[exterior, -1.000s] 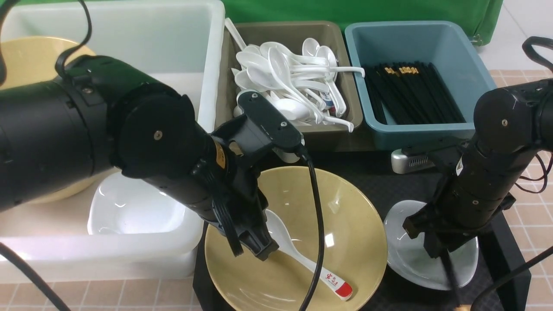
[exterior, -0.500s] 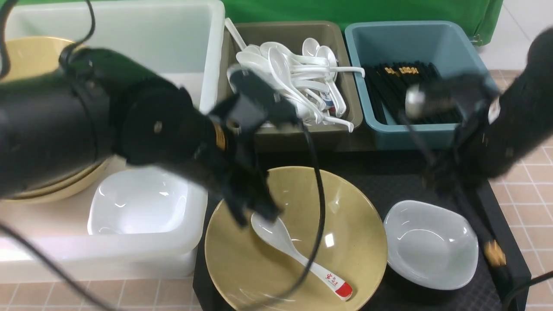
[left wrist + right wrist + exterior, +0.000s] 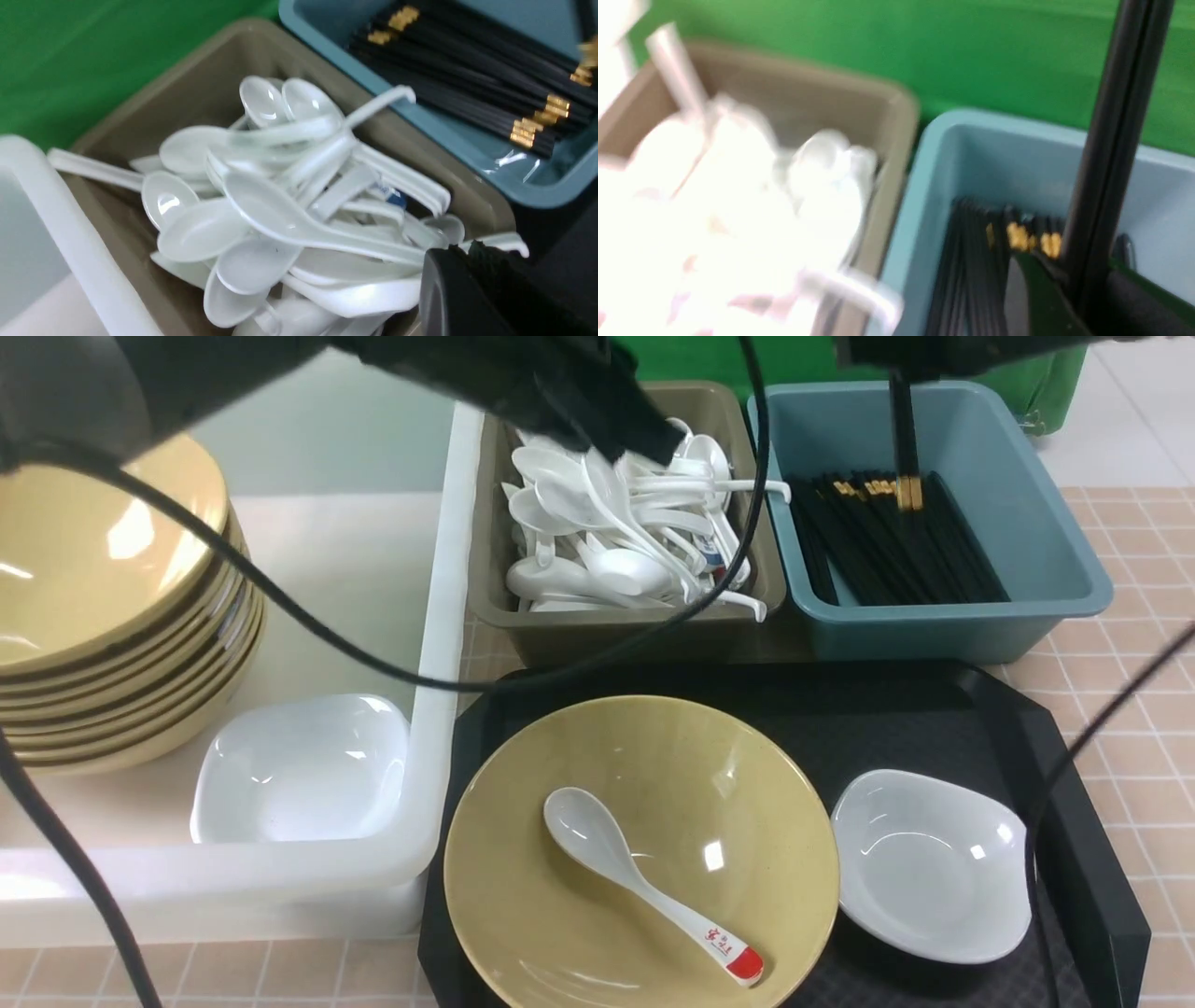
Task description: On brown table put chopsticks spoon bowls plates into blue grey white boxes.
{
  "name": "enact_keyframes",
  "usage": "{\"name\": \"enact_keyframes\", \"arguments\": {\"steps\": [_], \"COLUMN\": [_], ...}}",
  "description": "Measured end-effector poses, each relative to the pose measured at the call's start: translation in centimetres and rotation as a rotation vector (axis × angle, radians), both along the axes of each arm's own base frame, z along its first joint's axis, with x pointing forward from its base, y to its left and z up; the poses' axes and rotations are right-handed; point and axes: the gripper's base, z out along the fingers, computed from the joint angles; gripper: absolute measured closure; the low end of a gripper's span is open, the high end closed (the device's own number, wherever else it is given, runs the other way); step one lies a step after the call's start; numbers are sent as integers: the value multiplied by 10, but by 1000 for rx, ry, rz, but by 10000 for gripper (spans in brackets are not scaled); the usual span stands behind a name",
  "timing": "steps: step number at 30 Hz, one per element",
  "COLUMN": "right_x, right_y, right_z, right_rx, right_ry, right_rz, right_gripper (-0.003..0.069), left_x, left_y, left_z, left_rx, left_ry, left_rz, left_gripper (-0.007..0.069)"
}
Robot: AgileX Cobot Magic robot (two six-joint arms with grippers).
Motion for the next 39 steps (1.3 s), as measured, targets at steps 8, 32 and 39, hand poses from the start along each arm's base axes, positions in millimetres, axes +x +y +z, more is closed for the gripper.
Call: {"name": "enact_keyframes", "arguments": {"steps": [8, 32, 39], "right_x": [45, -103, -173], "right_y": [-22, 95, 152], "right_z": [-56, -4, -54], "right_rx": [-16, -306, -412], "right_ry": [185, 558, 720], "right_rz": [-89, 616, 846], "right_gripper": [414, 176, 176], "left_x": [-7, -135, -161], "left_y": [4, 115, 127], "left_z": [-7, -38, -56], "left_rx": [65, 98, 54], "left_ry": [103, 257, 184], "left_rz": [-2, 156, 161], "left_gripper": [623, 623, 623]}}
